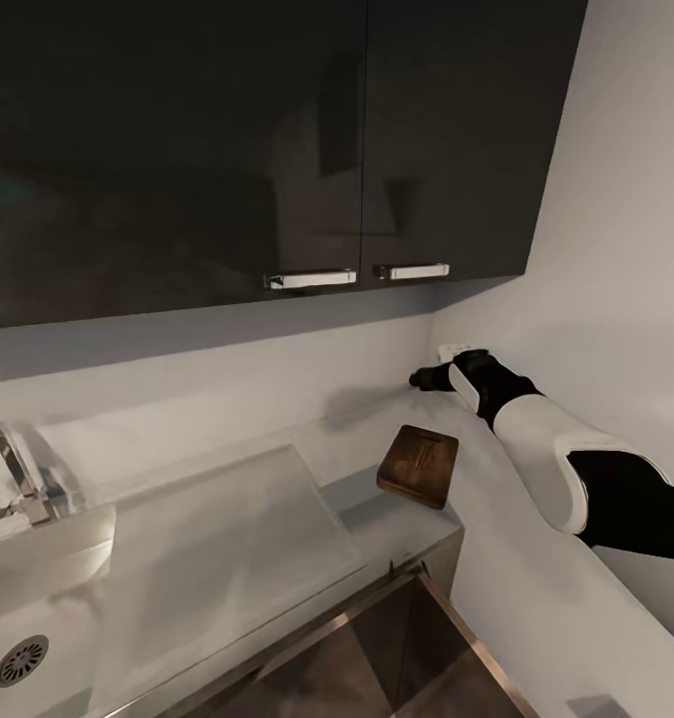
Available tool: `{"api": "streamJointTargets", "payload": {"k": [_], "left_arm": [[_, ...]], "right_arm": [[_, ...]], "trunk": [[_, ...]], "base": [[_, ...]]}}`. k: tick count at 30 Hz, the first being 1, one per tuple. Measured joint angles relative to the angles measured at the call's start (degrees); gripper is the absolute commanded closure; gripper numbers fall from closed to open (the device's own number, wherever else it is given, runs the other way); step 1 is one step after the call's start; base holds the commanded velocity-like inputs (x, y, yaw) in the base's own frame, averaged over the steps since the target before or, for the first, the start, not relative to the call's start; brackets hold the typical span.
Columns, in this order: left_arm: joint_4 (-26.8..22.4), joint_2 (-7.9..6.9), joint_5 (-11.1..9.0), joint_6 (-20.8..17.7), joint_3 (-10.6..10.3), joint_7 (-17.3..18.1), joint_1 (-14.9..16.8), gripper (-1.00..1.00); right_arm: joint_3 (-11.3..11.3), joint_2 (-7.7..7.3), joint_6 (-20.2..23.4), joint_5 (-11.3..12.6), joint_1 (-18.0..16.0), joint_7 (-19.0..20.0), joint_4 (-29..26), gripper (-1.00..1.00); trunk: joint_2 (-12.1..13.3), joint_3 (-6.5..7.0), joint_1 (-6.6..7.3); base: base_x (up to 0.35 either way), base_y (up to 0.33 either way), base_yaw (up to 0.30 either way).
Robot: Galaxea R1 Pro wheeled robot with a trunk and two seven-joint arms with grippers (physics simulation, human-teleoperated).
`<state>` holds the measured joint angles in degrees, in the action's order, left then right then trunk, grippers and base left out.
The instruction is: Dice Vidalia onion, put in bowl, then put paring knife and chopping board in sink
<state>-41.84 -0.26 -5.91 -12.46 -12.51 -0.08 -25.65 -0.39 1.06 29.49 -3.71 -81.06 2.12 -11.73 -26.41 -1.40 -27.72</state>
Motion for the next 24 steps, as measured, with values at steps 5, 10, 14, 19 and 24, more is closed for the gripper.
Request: {"api": "streamJointTargets", "payload": {"k": [5,10,14,19,24], "left_arm": [[0.4,0.07,0.0,0.0,-0.02,0.0,0.0,-1.0],[0.5,0.1,0.0,0.0,-0.03,0.0,0.0,-1.0],[0.52,0.04,0.0,0.0,-0.01,0.0,0.0,-1.0],[0.58,0.03,0.0,0.0,-0.01,0.0,0.0,-1.0],[0.65,0.03,0.0,0.0,-0.01,0.0,0.0,-1.0]], "right_arm": [[0.0,-0.01,-0.02,-0.01,0.02,-0.04,0.4,-1.0],[0.0,-0.01,-0.02,-0.02,0.0,-0.02,0.47,-1.0],[0.0,-0.01,-0.02,-0.02,0.05,-0.02,0.63,-1.0],[0.0,-0.01,-0.02,-0.02,0.05,-0.04,0.65,-1.0],[0.0,-0.01,-0.02,-0.02,0.06,-0.05,0.66,-1.0]], "trunk": [[0.0,0.0,0.0],[-0.01,0.0,0.01],[-0.01,0.0,0.03],[-0.01,0.0,0.03],[-0.01,0.0,0.03]], "base": [[0.005,0.002,0.0],[0.081,0.0,0.0],[0.276,0.0,0.0],[0.318,0.0,0.0],[0.321,0.0,0.0]]}}
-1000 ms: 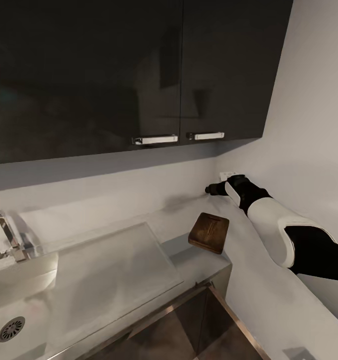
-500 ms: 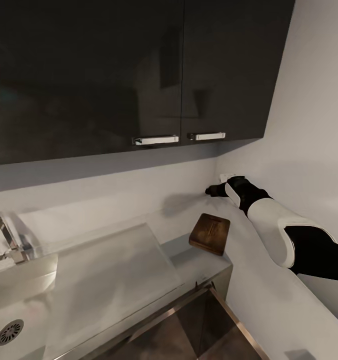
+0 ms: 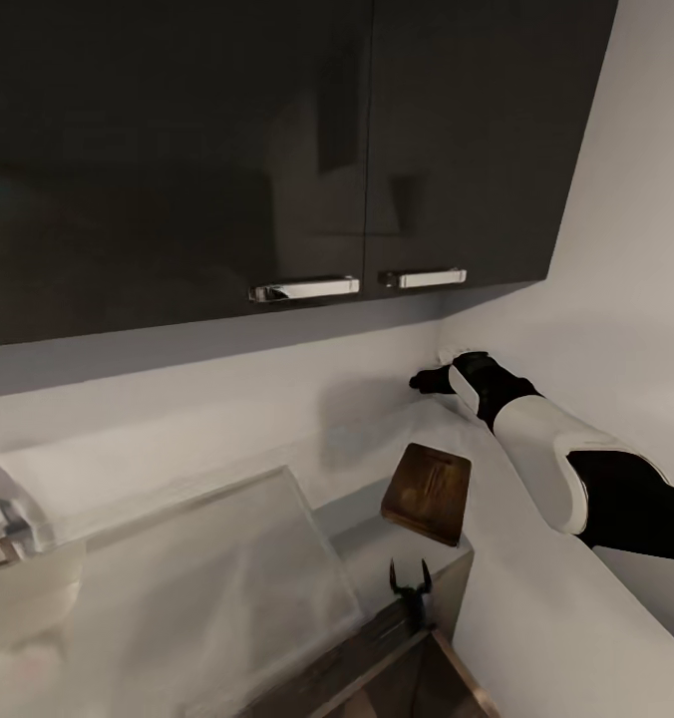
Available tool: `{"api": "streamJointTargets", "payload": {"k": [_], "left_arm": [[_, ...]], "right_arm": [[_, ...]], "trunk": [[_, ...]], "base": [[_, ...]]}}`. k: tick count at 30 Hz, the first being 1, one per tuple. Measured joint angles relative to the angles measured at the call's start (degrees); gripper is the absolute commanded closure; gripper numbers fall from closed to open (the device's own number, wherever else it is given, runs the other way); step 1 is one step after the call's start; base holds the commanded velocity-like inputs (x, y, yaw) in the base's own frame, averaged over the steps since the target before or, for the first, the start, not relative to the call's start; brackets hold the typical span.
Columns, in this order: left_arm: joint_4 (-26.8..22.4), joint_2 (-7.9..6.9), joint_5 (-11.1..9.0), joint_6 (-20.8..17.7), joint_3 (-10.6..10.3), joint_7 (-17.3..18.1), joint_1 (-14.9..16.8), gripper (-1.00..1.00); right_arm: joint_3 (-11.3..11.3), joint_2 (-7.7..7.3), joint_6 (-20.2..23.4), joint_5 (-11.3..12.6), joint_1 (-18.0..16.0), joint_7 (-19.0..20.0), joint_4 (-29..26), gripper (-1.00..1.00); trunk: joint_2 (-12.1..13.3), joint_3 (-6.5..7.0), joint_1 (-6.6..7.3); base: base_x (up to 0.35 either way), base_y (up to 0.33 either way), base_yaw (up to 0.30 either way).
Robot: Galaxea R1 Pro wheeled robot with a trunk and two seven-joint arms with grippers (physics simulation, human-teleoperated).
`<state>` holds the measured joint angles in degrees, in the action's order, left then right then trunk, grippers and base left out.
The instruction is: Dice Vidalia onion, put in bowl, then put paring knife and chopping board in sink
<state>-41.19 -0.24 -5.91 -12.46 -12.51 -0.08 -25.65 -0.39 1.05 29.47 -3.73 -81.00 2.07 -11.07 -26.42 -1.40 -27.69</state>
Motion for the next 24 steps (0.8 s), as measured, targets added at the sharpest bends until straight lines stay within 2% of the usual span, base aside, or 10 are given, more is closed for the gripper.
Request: {"api": "streamJointTargets", "payload": {"k": [6,11,18,24], "left_arm": [[1.05,0.07,0.0,0.0,-0.01,0.0,0.0,-1.0],[1.33,0.15,0.0,0.0,-0.01,0.0,0.0,-1.0],[2.75,0.31,0.0,0.01,-0.01,0.0,0.0,-1.0],[3.01,0.34,0.0,0.01,-0.01,0.0,0.0,-1.0]], "right_arm": [[0.0,-0.02,0.0,-0.06,0.0,0.0,0.02,-1.0],[0.0,-0.2,0.0,-0.08,0.0,0.0,0.05,-1.0],[0.0,-1.28,-0.07,-0.04,0.0,0.08,0.87,-1.0],[0.0,-1.38,-0.82,-0.07,0.0,0.06,1.79,-1.0]], "trunk": [[0.0,0.0,-0.02],[0.01,0.0,-0.03],[0.01,0.0,-0.03],[0.01,0.0,-0.03]], "base": [[0.215,0.0,0.0],[0.033,0.0,0.0],[0.004,0.0,0.0],[0.0,0.0,0.0]]}}
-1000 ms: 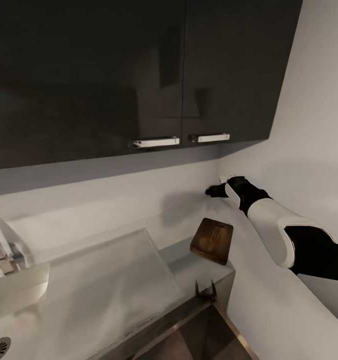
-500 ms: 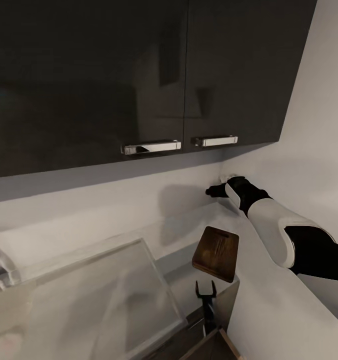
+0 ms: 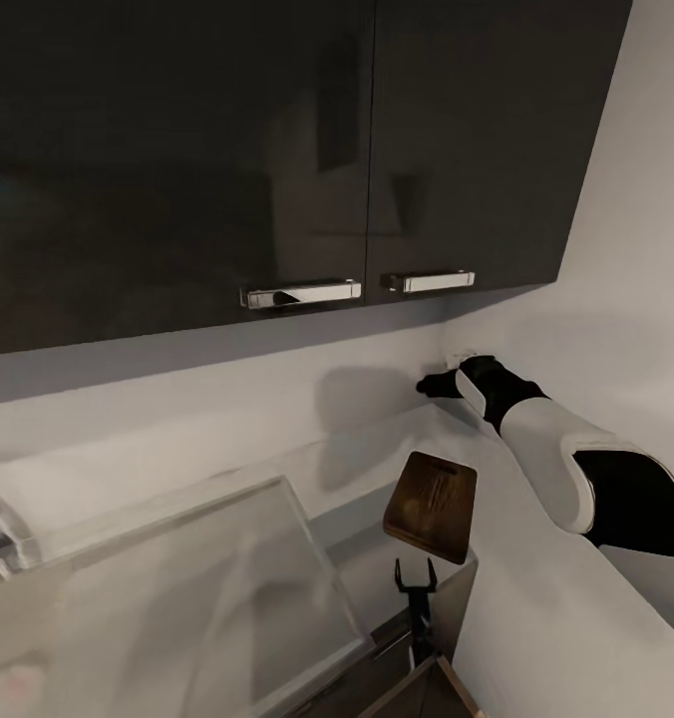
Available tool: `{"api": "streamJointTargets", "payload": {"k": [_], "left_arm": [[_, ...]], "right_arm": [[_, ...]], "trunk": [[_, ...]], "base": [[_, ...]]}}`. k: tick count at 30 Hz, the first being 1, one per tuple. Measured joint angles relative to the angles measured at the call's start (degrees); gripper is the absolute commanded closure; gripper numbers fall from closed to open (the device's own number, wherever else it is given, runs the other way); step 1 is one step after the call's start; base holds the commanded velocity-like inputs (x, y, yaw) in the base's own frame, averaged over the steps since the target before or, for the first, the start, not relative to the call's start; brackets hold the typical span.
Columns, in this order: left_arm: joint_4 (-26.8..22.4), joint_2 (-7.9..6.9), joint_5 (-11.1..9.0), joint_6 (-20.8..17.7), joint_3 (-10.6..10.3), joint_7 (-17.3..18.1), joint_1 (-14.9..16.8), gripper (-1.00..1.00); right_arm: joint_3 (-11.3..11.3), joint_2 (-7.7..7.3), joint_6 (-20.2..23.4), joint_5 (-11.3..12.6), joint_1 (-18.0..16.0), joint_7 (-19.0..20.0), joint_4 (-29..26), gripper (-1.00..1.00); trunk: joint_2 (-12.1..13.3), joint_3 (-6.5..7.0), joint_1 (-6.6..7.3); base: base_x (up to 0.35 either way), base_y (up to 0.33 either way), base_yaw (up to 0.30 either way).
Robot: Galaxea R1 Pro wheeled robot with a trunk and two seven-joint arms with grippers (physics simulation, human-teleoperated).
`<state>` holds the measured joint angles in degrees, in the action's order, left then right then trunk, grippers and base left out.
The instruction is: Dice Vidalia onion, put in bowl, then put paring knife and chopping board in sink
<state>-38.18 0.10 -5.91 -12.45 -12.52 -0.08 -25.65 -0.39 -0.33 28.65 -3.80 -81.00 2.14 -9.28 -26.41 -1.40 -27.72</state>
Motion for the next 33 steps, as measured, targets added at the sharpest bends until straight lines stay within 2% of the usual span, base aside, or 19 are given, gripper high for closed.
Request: {"api": "streamJointTargets", "payload": {"k": [7,16,20,24,33], "left_arm": [[0.03,0.07,0.0,-0.05,0.0,0.0,0.0,-1.0],[1.57,0.11,0.0,-0.06,0.01,0.0,0.07,-1.0],[1.75,0.15,0.0,-0.06,0.01,0.01,0.09,-1.0],[1.83,0.18,0.0,-0.08,0.01,0.0,0.09,-1.0],[2.58,0.18,0.0,-0.01,0.02,0.0,0.09,-1.0]], "right_arm": [[0.0,-0.01,-0.41,-0.01,0.0,-0.18,0.59,-1.0],[-0.01,-2.84,-2.08,0.05,0.0,-0.38,1.8,-1.0],[-0.04,-3.09,-4.44,0.07,0.0,-0.38,3.6,-1.0],[-0.05,-3.16,-8.58,0.07,0.0,-0.44,5.93,-1.0],[-0.07,-3.43,-9.61,0.07,0.15,-0.43,7.11,-1.0]], "trunk": [[0.0,0.0,0.0],[0.01,-0.26,0.0],[0.01,-0.61,0.0],[0.01,-0.98,0.0],[0.0,-1.83,0.0]], "base": [[0.0,0.0,0.0],[0.0,0.0,0.0],[0.0,0.0,0.0],[0.0,0.0,0.0],[0.0,0.0,0.0]]}}
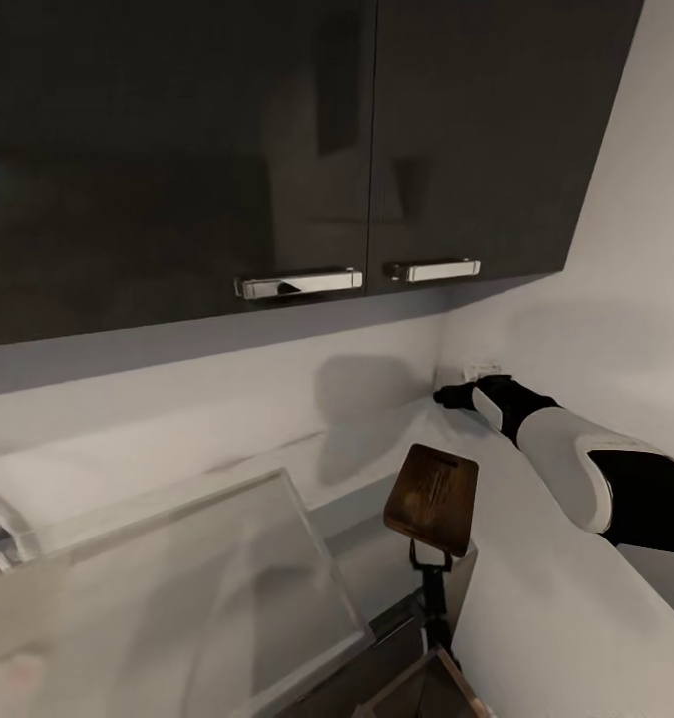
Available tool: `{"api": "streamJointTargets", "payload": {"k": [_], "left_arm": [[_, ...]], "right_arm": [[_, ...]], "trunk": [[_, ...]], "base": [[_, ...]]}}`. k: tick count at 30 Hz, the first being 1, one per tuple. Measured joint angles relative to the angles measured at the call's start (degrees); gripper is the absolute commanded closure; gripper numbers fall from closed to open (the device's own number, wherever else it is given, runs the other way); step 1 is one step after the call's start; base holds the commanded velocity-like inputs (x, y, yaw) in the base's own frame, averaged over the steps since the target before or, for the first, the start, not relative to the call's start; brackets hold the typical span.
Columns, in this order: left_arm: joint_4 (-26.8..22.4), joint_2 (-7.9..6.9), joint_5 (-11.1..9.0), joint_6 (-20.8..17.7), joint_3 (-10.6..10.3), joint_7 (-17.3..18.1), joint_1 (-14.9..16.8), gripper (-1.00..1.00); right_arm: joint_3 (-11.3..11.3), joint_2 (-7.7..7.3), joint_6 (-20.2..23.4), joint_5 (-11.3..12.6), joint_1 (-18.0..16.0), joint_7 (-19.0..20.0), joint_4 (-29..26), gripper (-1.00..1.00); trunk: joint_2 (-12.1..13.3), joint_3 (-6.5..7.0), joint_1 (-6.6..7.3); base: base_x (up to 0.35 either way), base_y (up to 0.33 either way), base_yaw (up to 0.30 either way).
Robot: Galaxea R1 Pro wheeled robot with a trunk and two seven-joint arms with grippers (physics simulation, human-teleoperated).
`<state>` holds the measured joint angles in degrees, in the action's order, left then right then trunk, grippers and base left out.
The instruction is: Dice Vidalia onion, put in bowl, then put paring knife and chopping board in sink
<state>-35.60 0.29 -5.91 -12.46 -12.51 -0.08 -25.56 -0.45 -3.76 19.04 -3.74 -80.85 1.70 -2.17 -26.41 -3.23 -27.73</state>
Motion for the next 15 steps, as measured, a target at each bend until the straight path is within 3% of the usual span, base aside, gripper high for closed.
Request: {"api": "streamJointTargets", "payload": {"k": [5,15], "left_arm": [[0.45,0.0,0.0,0.01,0.0,0.0,0.0,-1.0],[1.04,0.33,0.0,0.08,0.01,0.09,0.0,-1.0]], "right_arm": [[-0.01,-0.23,-0.06,0.0,0.02,0.04,0.06,-1.0],[-0.01,-2.39,-1.69,0.0,0.02,0.05,0.08,-1.0]], "trunk": [[0.0,-0.47,0.0],[0.0,-1.42,0.0]], "base": [[0.0,0.0,0.0],[0.0,0.0,0.0]]}}
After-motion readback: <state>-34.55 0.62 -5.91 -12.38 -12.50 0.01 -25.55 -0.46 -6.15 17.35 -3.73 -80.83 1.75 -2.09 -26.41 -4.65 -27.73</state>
